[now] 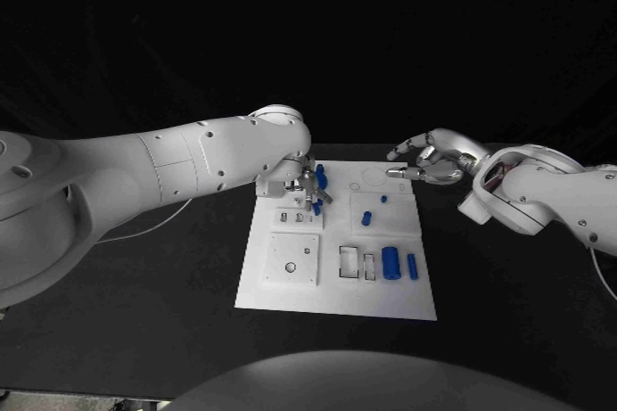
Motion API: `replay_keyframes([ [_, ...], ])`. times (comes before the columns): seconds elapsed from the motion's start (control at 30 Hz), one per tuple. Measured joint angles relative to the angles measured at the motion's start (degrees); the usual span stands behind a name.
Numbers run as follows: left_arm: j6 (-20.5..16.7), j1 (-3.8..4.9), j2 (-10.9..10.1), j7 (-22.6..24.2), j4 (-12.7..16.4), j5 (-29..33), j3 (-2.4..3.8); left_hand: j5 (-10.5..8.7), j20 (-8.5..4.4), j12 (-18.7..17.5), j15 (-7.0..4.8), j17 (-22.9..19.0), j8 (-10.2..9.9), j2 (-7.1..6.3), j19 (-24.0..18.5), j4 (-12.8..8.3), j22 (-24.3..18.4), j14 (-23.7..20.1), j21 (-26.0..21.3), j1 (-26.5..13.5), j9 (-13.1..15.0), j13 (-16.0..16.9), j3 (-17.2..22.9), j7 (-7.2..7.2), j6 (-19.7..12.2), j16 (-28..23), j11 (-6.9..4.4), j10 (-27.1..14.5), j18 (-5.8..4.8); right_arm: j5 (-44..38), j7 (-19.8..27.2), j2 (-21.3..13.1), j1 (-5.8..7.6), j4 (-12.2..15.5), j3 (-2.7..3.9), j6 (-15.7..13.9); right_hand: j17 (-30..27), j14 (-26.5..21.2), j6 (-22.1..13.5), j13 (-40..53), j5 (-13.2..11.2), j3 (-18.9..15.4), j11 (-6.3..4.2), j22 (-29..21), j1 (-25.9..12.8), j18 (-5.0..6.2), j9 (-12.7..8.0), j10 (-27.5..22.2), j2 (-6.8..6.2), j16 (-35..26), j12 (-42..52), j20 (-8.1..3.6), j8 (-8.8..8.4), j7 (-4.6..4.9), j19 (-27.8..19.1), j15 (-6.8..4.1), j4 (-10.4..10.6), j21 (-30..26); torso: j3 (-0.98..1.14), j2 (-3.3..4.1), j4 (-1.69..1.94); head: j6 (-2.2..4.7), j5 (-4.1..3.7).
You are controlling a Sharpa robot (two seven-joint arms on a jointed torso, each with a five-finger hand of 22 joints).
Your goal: Assemble the parts on the task board
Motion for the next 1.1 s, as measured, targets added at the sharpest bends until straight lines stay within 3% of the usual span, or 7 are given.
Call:
replay_keyframes([
  [1.1,0.2,-0.82,0.6,0.0,-1.5,-0.3,0.01,0.01,0.0,0.2,0.01,0.0,-1.4,-0.35,0.0,-1.0,0.0,0.0,-0.2,1.3,1.0,0.0,1.7,0.11,0.1,0.0,0.19,-0.2,0.0,0.1,-0.1,0.0,-0.1,-0.1,-0.09,1.1,0.0,0.0,-0.2,0.0,0.2,-0.2,0.0,0.0,0.0,0.0,-0.2,0.0,0.0,0.0,0.0,0.0,0.0,-0.21,0.0,0.0,-0.2,0.0,0.02,-0.04,0.02,0.0,-0.26],
])
